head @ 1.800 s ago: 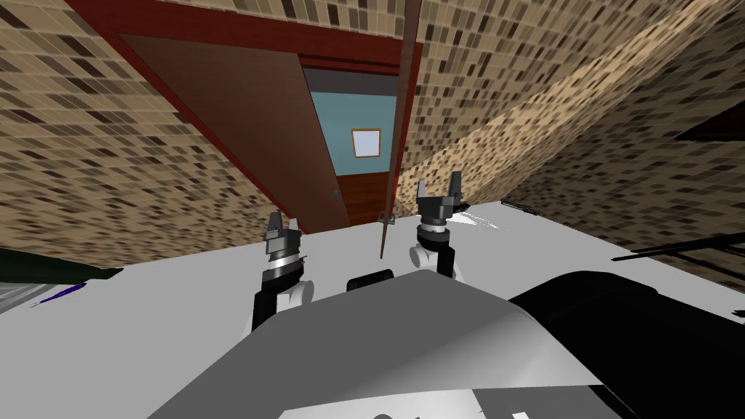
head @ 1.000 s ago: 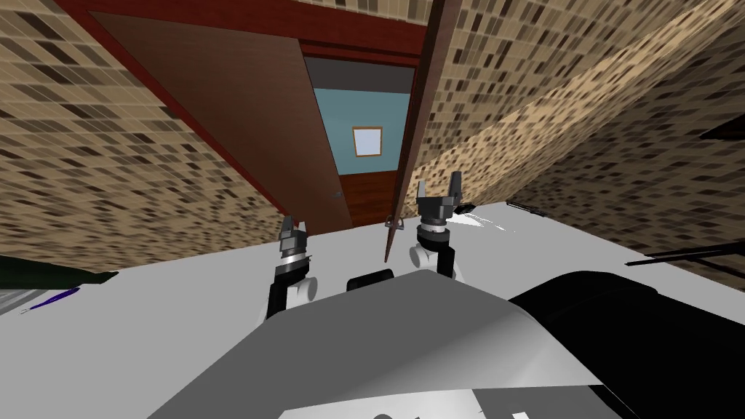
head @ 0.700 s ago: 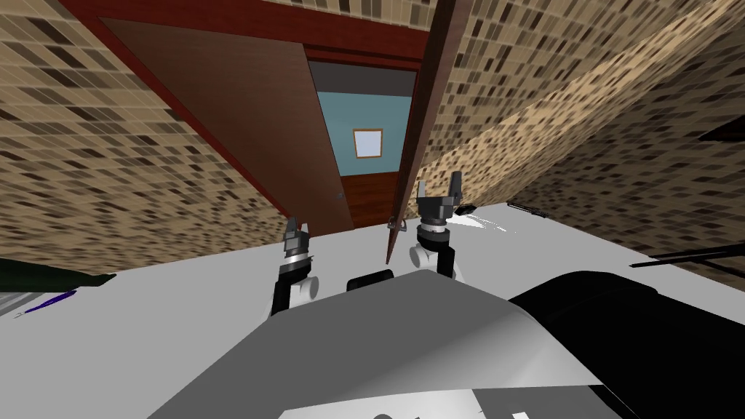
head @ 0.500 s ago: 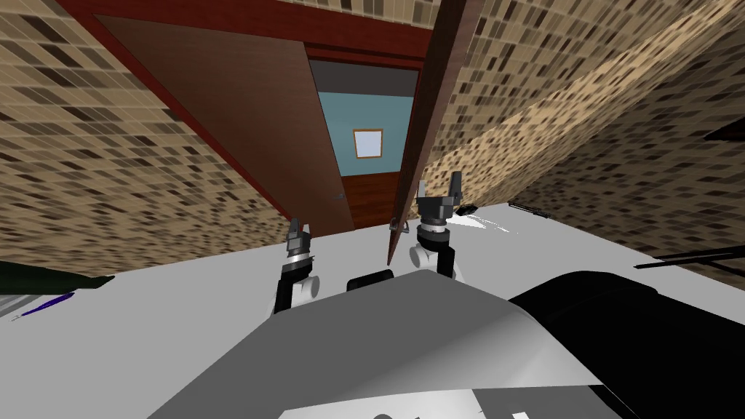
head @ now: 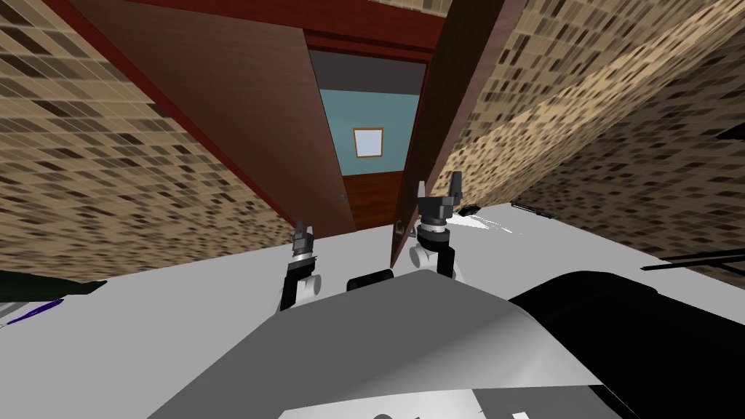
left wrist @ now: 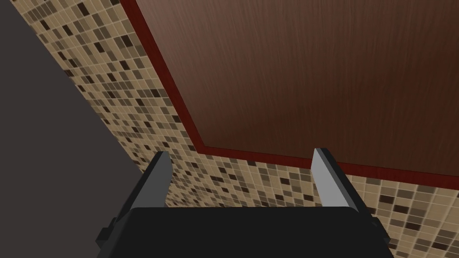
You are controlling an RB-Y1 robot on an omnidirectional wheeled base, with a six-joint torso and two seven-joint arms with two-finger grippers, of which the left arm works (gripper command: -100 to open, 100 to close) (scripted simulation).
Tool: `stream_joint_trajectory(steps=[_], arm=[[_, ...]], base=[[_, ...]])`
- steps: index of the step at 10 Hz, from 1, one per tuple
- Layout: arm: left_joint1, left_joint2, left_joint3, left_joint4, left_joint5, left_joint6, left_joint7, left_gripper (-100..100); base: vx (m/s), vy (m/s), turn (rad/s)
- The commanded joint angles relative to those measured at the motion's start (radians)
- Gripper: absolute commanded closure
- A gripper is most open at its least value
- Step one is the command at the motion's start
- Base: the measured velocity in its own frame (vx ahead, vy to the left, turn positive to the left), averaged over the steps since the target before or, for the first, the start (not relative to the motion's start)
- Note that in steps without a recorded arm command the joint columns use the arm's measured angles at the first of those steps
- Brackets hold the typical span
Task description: Pull the door open
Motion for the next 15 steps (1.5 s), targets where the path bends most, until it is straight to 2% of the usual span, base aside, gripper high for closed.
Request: stream_joint_trajectory(steps=[1,6,7,15], arm=[[-0.012,0.001,0.002,0.031,0.001,-0.011,0.000,-100],[-0.068,0.007,0.015,0.172,0.006,-0.046,0.002,-100],[-0.068,0.007,0.015,0.176,0.006,-0.046,0.002,-100],[-0.164,0.008,0.036,0.421,0.016,-0.107,0.006,-100]], base=[[0.060,0.045,-0.007],[0.083,0.053,-0.014],[0.062,0.039,-0.008],[0.090,0.045,-0.023]])
